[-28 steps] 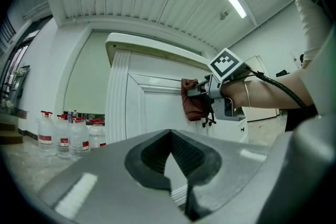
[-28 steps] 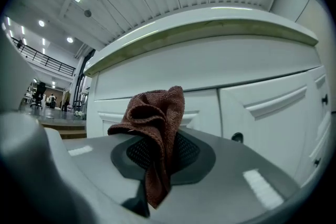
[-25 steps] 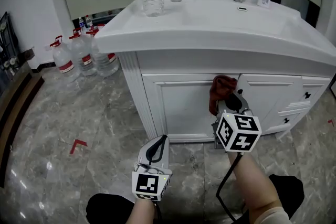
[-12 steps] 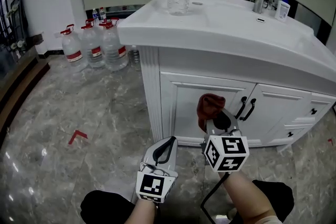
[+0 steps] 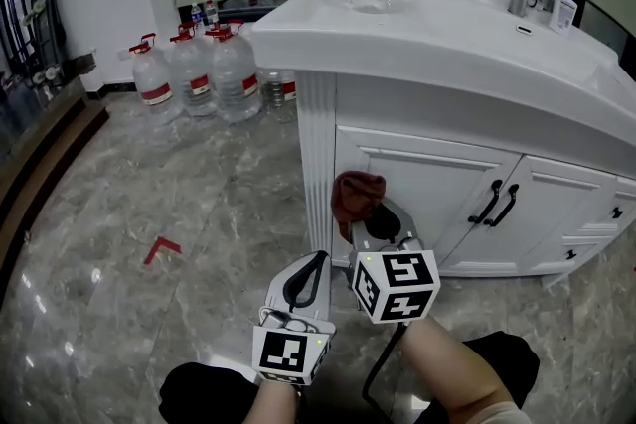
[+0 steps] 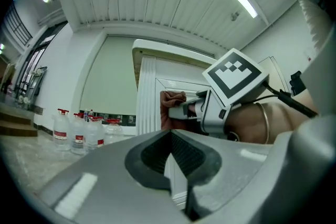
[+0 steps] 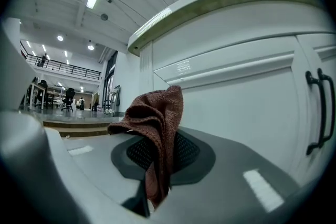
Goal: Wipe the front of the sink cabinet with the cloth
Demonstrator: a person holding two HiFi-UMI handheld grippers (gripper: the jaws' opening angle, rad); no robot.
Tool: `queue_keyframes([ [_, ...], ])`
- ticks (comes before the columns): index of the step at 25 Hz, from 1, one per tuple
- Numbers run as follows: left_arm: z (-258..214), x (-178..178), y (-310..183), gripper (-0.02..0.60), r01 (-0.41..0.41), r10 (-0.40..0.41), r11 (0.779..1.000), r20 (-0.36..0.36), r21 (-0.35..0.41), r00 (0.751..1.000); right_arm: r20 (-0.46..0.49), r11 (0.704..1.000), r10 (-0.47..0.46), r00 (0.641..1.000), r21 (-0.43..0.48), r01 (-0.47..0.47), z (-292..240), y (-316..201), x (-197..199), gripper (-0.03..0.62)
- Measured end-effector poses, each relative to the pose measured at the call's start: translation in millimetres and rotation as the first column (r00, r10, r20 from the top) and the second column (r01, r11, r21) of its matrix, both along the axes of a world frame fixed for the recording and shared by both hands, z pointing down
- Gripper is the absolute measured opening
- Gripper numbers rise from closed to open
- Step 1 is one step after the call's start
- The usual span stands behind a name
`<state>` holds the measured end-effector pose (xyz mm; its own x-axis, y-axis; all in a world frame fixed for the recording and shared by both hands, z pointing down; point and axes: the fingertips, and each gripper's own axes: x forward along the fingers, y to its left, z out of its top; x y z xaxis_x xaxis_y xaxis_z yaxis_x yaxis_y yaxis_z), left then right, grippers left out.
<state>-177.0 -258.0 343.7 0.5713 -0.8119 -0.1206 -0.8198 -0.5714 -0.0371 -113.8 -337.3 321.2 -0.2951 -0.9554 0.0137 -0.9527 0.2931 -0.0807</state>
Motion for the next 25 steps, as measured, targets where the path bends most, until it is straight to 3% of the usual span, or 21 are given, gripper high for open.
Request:
queue_keyframes([
  [7, 1.8, -1.7, -0.5, 0.0, -0.002, 0.002, 1.0, 0.001, -0.001, 1.0, 0.0, 0.999, 0.033, 0.999, 0.0, -0.033, 3.7, -6.6, 11.5, 0.081],
  [22, 6.9, 50.2, 6.2, 0.0, -0.089, 0.09, 0.996, 0.035, -0.012, 0.995, -0.019, 0.975, 0.22, 0.975, -0.032, -0.221, 4.8, 19.7, 130.4, 0.083],
  [25, 10.0, 55.4, 6.9, 0.0, -0.099, 0.1, 0.995, 0.04, -0.011, 0.994, 0.012, 0.969, 0.243, 0.97, -0.058, -0.242, 6.9, 24.7, 150.5, 0.083],
])
